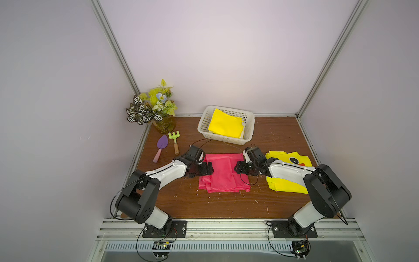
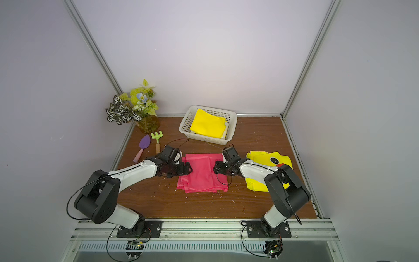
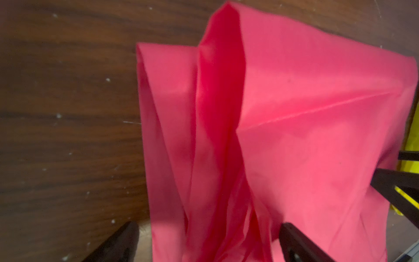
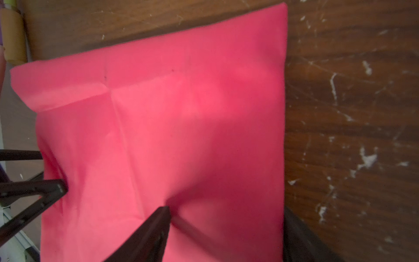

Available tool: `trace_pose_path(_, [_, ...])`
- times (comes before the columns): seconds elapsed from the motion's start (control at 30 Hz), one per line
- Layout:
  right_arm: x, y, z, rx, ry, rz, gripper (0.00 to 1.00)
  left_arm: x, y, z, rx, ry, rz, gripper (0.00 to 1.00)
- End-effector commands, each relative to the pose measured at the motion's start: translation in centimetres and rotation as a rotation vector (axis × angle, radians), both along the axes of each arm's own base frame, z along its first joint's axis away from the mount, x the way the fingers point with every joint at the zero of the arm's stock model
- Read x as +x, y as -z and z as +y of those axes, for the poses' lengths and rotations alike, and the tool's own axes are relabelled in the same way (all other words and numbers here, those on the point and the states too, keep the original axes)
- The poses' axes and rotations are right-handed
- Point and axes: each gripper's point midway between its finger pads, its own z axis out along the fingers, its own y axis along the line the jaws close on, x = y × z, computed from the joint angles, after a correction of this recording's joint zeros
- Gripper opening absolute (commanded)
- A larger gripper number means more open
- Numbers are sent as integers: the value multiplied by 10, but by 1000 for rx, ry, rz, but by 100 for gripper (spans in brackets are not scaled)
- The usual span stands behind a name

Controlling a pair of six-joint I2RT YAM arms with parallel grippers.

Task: Put the folded raincoat in the basket
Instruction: Pick up the raincoat from the center of the board.

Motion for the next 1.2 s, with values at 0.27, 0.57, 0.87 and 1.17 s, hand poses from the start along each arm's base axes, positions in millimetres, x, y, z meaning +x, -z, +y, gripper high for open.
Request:
trace_pose_path(0.27, [-29,16,10,18,20,80,66,-9,15,-8,-5,19,23,65])
trace_pose_path(0.57, [-18,-22,27,94,22,-16,12,8,-11,-25,-46,51,0,0])
trace_pose_path(0.87, [-5,-78,26,103,30,-126,0,28,-73,-24,-61,-3,-112,0])
trace_pose_path(1.17, [16,-151,30,195,41,-261,0,69,-132,-34,-113,3,-148,0])
